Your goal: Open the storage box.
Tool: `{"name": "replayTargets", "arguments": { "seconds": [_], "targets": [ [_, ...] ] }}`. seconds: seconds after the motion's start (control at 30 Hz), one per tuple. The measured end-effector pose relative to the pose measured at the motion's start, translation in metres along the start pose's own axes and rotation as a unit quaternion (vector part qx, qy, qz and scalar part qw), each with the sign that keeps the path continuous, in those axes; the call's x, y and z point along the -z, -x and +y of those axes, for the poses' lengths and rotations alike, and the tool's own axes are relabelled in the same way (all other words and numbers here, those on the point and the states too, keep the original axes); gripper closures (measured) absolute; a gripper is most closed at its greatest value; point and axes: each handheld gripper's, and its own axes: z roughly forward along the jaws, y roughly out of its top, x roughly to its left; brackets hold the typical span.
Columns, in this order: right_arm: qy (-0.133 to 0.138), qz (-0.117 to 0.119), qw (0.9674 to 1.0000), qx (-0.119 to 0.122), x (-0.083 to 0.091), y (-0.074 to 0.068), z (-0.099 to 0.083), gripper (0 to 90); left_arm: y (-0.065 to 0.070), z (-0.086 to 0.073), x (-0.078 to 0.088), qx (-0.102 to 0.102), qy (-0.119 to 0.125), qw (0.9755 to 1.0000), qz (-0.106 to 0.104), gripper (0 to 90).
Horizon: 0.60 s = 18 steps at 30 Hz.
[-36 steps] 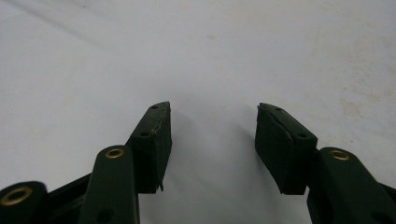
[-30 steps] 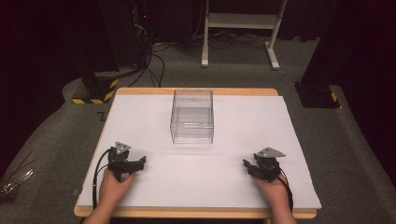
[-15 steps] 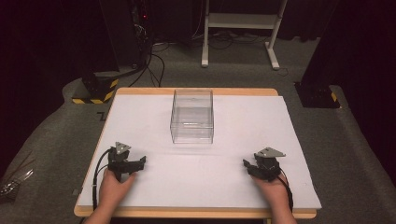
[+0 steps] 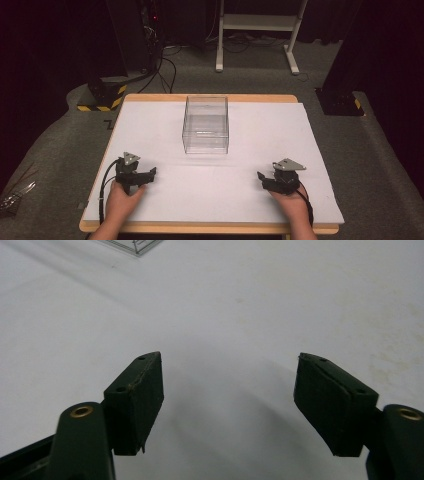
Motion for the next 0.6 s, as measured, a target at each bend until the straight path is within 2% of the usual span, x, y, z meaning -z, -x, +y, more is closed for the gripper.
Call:
{"name": "replayTargets", "arguments": {
  "seconds": [0.13,0.2,0.33,0.6],
  "targets": [
    [-0.001,0.008,1.0,-0.001,-0.001,-0.004,0.001,23.0,0.0,0.0,0.0,0.001,0.001,1.0,0.001,10.4],
    [-0.001,0.028,0.9996,-0.01,-0.001,-0.005,0.004,24.2,0.0,0.0,0.0,0.001,0.0,1.0,0.0,10.4],
    [0.013,0.037,0.9992,-0.008,0.001,-0.011,0.007,25.1,0.0,0.0,0.0,0.001,0.0,1.0,0.0,10.4],
    [0.013,0.046,0.9988,-0.012,-0.003,-0.02,0.007,23.0,0.0,0.0,0.0,0.0,-0.001,1.0,0.0,10.4]
  ]
}}
